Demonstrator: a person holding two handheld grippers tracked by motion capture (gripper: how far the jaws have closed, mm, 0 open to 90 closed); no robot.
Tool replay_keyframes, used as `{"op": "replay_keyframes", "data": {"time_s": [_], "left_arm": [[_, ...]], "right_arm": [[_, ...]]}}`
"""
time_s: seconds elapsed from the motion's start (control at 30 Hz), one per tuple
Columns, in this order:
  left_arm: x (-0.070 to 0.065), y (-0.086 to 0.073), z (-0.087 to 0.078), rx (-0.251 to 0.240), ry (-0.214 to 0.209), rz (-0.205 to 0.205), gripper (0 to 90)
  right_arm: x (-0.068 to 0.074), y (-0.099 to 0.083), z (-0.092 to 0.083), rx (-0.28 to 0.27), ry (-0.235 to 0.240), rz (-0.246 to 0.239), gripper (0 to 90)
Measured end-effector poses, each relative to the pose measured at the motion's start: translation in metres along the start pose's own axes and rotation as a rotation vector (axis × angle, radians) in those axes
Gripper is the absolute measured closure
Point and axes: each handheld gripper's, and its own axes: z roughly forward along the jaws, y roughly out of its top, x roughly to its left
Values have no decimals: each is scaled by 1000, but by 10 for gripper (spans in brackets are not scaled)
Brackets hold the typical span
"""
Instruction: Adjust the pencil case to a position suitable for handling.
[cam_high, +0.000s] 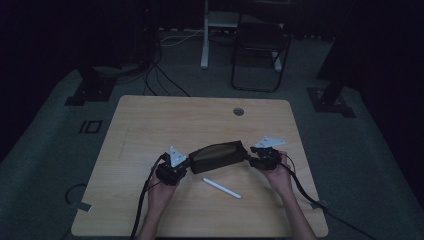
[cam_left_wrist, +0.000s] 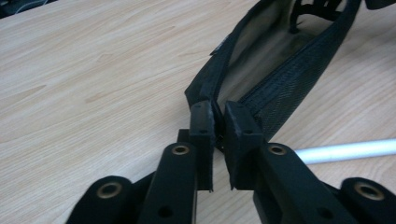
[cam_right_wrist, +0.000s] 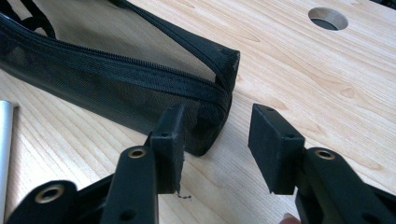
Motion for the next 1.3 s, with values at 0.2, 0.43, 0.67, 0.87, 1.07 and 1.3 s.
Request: {"op": "replay_keyframes", "data": {"time_s": [0.2,0.43,0.67,0.87,1.07,1.3], "left_arm": [[2,0,-8,-22,-24,-9,642],[6,-1,-18,-35,-48,-10,559],[2,-3,-23,-30,-95,11,544],[-5,-3,-24,-29,-143,25,535],[-9,-2,-24,-29,-187,32,528],[-17,0,-23,-34,-248,63,522]], "right_arm": [[-1,-5,-8,-11,2,0,478],[-13,-22,-16,-5,-10,34,434],[-26,-47,-7,81,-38,63,382],[-33,-57,0,112,-55,87,350],[-36,-59,2,92,-58,111,299],[-37,-61,3,76,-62,113,256]]}}
